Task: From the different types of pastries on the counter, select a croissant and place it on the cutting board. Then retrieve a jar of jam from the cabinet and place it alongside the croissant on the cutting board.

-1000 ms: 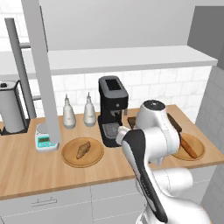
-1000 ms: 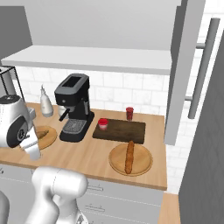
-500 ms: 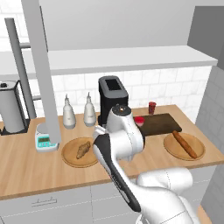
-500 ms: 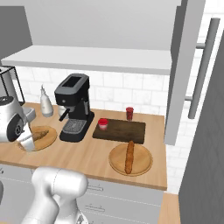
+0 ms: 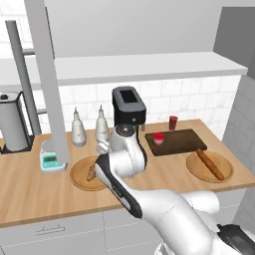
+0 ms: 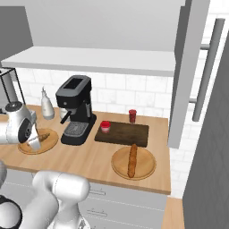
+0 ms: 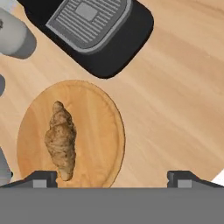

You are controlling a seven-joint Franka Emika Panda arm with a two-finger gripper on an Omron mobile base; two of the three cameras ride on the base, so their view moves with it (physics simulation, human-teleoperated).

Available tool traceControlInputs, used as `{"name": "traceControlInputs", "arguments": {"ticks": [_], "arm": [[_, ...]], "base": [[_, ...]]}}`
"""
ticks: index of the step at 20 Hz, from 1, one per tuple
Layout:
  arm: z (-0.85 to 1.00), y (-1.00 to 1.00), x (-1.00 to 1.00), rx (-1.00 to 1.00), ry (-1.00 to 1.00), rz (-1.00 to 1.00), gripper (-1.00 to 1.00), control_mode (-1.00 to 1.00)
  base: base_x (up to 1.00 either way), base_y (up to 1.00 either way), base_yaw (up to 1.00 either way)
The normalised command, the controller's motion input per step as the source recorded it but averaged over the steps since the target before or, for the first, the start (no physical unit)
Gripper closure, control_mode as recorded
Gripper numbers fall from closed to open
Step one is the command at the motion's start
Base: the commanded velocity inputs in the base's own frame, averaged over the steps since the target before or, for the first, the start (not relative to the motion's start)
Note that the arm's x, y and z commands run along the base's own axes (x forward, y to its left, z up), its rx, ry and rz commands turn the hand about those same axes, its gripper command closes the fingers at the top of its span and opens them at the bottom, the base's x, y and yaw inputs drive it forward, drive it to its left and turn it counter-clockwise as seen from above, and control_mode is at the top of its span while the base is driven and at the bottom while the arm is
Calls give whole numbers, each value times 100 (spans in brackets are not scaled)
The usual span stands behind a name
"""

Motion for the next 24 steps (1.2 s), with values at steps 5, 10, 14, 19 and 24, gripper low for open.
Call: {"name": "traceControlInputs", "arguments": {"ticks": [5, 10, 14, 19, 24], "arm": [[-11, 14, 42, 8, 7, -2, -100, -100], [-27, 24, 68, 0, 16, 9, -100, -100], [-21, 13, 35, 0, 14, 13, -100, -100], [-1, 22, 14, -1, 2, 1, -100, -100], [0, 6, 0, 0, 1, -1, -100, -100]], "base": [[0, 0, 0], [0, 0, 0], [0, 0, 0], [0, 0, 0], [0, 0, 0]]}}
